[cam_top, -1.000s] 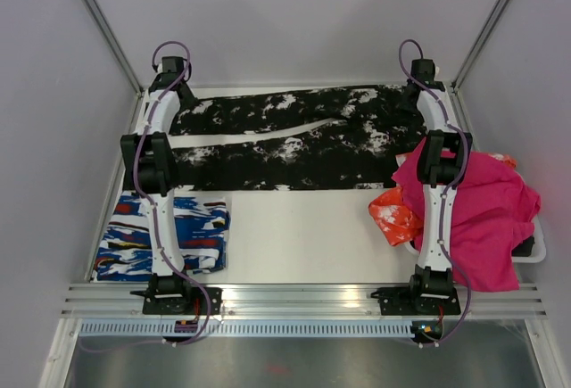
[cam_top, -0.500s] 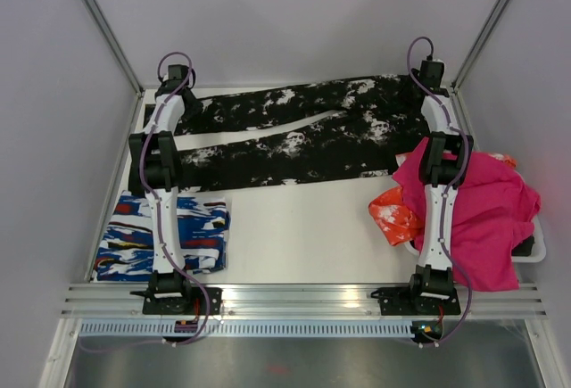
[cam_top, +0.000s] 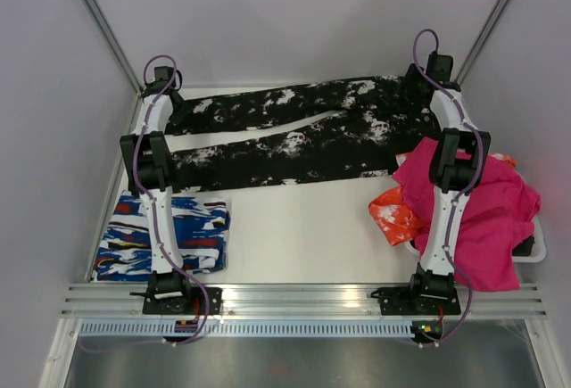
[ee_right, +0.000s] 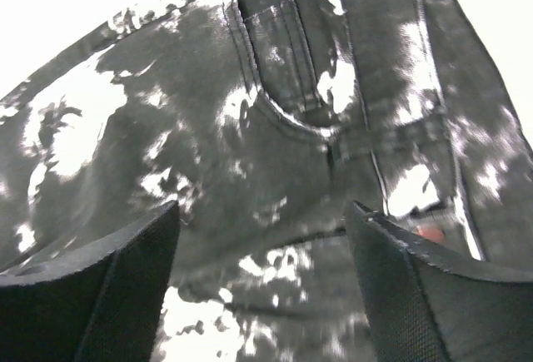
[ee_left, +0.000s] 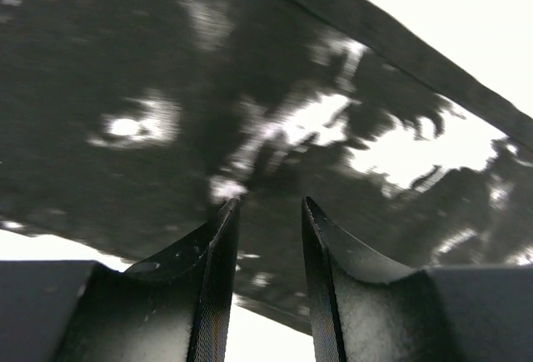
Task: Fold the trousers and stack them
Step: Flatten the trousers out
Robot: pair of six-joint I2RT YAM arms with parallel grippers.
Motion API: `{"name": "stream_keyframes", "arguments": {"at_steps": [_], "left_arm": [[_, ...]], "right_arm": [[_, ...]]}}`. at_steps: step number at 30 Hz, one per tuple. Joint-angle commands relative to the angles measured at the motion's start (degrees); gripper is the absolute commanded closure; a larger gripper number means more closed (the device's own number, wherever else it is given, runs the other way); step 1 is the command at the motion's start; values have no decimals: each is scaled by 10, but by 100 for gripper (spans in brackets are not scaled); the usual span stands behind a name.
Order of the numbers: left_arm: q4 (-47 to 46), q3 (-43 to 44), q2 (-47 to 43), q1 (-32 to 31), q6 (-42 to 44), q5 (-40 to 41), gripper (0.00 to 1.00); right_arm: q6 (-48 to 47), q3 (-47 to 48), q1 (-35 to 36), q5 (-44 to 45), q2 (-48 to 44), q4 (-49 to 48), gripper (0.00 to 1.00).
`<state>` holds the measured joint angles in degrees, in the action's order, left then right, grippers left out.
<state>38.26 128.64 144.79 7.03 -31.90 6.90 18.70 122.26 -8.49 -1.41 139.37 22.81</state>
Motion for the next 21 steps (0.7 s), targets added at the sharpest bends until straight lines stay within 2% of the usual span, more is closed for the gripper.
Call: {"name": "stream_keyframes", "arguments": {"at_steps": [1, 2, 4, 7, 8, 10, 11, 21], "left_arm": [[11, 26, 12, 4, -18, -8, 59], [10, 35, 15, 4, -15, -13, 58], [10, 39, 16, 4, -14, -14, 58], [-4, 38, 8, 4, -8, -18, 58], [-7, 38, 7, 4, -3, -18, 57], [-20, 38, -2, 4, 8, -17, 57], [-24, 38, -5, 4, 10, -17, 57], [-28, 35, -23, 1, 57, -14, 55]], "right_arm": [[23, -27, -1, 18, -62, 52, 16], [24, -35, 0, 16, -68, 60, 24], [15, -65, 9, -15, -92, 63, 27], [-32, -97, 29, 10, -107, 90, 37], [-52, -104, 35, 16, -107, 115, 48], [-65, -121, 47, 43, -103, 146, 58], [-68, -127, 50, 46, -102, 157, 66], [-78, -248, 76, 50, -123, 193, 85]]}}
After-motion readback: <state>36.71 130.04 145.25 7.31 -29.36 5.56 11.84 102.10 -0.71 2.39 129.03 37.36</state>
